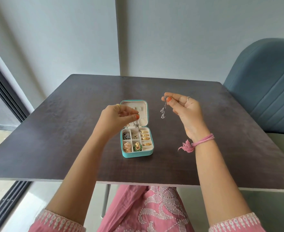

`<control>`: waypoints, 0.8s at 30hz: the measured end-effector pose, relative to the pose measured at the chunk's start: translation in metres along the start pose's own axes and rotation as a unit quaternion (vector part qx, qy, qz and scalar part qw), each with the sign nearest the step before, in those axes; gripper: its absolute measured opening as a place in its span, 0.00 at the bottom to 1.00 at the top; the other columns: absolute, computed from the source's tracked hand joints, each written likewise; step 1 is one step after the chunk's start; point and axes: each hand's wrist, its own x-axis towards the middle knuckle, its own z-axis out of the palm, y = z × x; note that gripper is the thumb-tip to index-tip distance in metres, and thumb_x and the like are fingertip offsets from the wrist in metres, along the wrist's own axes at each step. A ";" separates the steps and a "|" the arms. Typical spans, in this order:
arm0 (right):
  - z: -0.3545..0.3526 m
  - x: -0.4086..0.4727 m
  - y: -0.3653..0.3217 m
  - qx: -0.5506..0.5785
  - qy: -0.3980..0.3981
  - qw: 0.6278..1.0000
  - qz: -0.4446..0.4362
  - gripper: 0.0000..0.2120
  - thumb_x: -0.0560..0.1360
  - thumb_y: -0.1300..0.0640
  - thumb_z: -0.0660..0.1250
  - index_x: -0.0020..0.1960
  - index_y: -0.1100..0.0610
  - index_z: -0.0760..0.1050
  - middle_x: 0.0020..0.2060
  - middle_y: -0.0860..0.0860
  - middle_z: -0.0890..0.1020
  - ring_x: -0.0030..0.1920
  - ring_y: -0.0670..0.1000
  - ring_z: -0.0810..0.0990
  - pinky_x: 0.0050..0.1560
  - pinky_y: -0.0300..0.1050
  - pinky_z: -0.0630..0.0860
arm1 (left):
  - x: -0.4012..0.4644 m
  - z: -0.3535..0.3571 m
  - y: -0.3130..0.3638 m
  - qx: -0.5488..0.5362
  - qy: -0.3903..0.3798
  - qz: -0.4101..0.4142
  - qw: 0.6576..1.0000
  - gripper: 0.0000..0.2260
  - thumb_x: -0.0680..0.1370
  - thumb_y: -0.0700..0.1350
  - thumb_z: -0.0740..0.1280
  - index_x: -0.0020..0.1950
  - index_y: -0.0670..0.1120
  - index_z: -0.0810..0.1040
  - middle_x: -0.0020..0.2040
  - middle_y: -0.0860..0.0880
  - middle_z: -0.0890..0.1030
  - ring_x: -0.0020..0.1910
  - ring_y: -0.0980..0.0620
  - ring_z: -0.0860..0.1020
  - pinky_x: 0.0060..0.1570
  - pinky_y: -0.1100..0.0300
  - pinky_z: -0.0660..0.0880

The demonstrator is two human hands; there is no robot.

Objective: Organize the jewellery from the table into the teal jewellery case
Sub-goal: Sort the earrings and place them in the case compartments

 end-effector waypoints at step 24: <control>0.011 -0.006 0.002 -0.026 -0.043 0.999 -0.018 0.06 0.76 0.62 0.68 0.51 0.56 0.80 0.46 0.50 0.86 0.52 0.44 0.83 0.56 0.36 0.75 | 0.003 0.019 -0.040 0.065 0.036 -0.048 0.996 0.05 0.76 0.47 0.68 0.49 0.51 0.83 0.42 0.54 0.81 0.40 0.57 0.80 0.36 0.68 0.72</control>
